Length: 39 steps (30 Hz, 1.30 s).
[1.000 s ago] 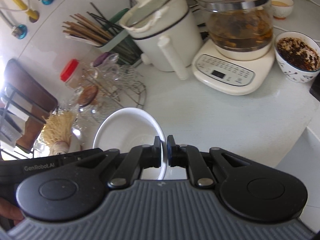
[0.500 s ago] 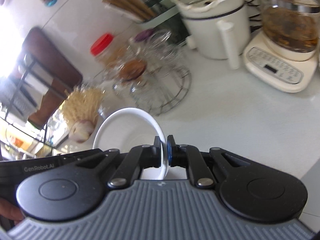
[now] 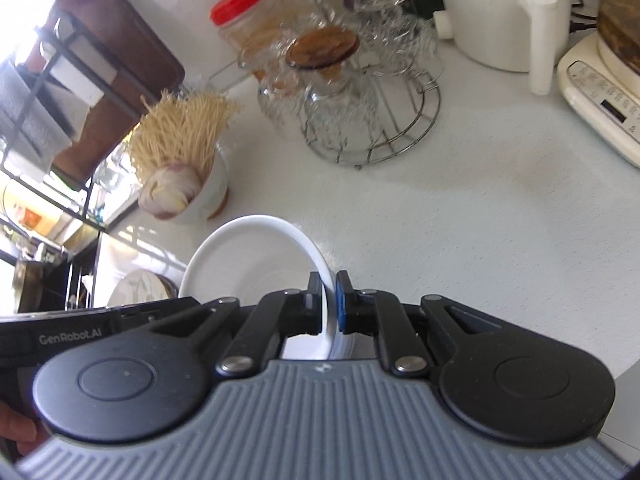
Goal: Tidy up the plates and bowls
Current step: 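Lift the white ceramic bowl with both grippers and carry it toward the plates, then carry the ceramic bowl with both grippers over the leaf-pattern plate stack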
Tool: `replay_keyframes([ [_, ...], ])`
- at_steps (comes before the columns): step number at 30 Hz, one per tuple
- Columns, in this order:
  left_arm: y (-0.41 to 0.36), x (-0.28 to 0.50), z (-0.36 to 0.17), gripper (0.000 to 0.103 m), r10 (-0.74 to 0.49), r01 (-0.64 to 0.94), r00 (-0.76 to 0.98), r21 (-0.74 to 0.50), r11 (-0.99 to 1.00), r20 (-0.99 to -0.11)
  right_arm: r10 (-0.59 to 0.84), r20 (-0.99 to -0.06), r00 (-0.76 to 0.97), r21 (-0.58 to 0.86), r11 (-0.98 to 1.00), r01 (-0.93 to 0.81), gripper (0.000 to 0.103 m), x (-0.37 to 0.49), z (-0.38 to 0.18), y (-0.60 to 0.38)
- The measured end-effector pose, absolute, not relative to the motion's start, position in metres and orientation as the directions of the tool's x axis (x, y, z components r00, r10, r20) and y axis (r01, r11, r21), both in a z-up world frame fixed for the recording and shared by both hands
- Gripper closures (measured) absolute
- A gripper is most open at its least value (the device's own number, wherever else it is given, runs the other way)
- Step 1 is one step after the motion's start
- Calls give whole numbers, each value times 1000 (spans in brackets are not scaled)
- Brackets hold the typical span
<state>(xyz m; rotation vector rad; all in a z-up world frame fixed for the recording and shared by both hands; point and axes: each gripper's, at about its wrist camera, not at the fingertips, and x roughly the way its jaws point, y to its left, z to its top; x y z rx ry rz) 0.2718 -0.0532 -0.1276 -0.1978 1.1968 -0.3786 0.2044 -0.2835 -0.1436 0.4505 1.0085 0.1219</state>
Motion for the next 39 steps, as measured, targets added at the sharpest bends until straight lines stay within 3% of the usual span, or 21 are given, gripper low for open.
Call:
replay_keyframes([
  [8,-52,274,-142,96,-385,166,282,-351,922,-879,302,-792,530,415,904,104,91,208,-146,-279],
  [11,-52,275,-145,90,-390,165,274,-356,920,-879,307,-786,537,421,902,101,90,209,-144,-280],
  [13,-52,276,-146,85,-388,161,271,-356,920,-881,312,-783,537,426,900,98,85,211,-144,-281],
  [15,-52,276,-147,79,-383,161,274,-350,923,-883,320,-776,543,437,894,98,61,211,-144,-282],
  [17,-51,277,-147,74,-380,162,276,-347,924,-883,325,-771,547,448,888,104,55,211,-145,-283],
  [20,-48,277,-148,65,-373,155,284,-342,927,-883,318,-778,542,449,885,125,55,213,-151,-285],
  [34,-54,284,-164,64,-391,160,241,-361,919,-888,376,-812,446,510,829,229,57,213,-196,-291],
  [39,-59,287,-167,64,-383,170,231,-351,921,-894,386,-823,417,516,815,263,71,212,-207,-294],
])
